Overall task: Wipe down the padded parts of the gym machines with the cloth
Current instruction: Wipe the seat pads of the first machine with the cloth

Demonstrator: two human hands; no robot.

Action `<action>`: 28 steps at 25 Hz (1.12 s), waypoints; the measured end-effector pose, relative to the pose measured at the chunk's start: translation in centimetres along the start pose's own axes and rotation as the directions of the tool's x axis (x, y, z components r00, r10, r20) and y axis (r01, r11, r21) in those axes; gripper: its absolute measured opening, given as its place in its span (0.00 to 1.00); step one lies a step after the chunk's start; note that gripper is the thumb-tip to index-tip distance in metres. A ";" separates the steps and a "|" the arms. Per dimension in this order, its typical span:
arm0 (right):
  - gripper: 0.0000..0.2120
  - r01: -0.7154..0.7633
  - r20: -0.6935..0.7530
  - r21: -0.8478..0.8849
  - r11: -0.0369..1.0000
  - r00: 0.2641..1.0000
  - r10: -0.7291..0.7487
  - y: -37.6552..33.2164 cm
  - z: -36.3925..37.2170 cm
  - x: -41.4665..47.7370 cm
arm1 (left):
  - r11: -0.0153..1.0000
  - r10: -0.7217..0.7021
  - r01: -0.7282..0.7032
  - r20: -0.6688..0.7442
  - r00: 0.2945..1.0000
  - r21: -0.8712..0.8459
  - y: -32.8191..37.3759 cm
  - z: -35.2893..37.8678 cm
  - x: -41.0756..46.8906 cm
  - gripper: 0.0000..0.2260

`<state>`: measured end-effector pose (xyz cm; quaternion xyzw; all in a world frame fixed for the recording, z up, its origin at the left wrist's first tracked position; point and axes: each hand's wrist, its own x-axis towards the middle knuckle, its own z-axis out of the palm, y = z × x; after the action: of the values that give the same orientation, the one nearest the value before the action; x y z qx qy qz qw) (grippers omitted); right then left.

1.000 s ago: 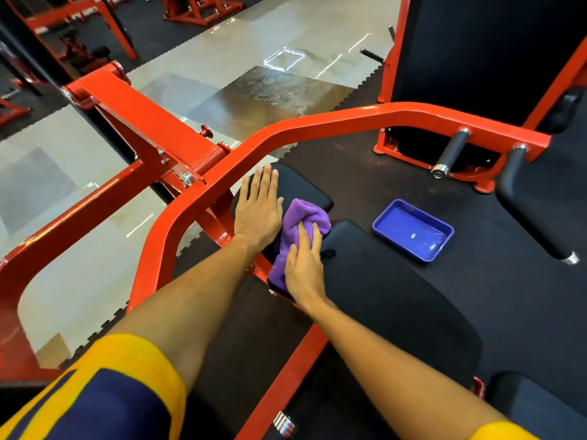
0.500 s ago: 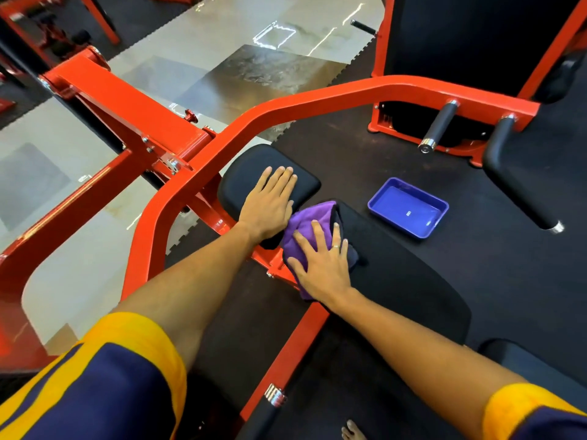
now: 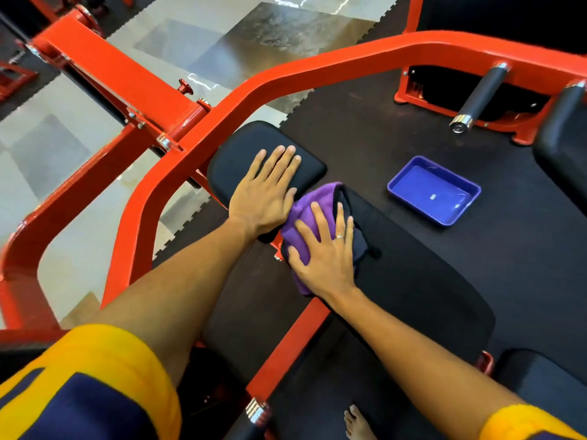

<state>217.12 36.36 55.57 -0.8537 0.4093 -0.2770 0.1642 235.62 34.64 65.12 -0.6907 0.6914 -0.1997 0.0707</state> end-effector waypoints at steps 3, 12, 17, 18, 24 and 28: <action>0.27 0.297 0.074 -0.013 0.955 0.953 -0.295 2.5 -0.4 -1.9 | 1.000 -0.008 0.008 0.006 1.000 0.020 0.2 0.1 0.1 0.30; 0.32 -0.163 0.066 -0.006 0.987 0.984 0.163 3.8 -1.3 -0.1 | 0.999 -0.020 0.020 0.000 1.000 0.029 0.4 0.1 0.2 0.30; 0.35 0.083 0.150 -0.026 0.996 0.986 -0.078 3.4 -0.9 -1.8 | 1.000 -0.018 0.017 0.016 1.000 0.022 0.3 -0.2 0.2 0.30; 0.34 0.089 0.159 -0.033 0.996 0.984 -0.082 4.2 -1.2 0.1 | 1.000 -0.016 0.016 0.019 1.000 0.021 0.4 -0.2 0.2 0.30; 0.24 -0.261 0.142 -0.028 0.965 0.954 0.262 4.9 -3.4 8.2 | 1.000 -0.023 0.023 0.014 1.000 0.003 0.4 0.1 0.2 0.30; 0.22 -0.562 0.185 0.060 0.825 0.819 0.544 4.0 -3.4 9.8 | 1.000 -0.018 0.018 -0.020 1.000 -0.006 0.3 0.2 0.1 0.30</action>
<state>217.66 26.00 59.52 -0.7067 0.6089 -0.1706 0.3173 235.44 34.47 64.87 -0.6952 0.6862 -0.2053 0.0602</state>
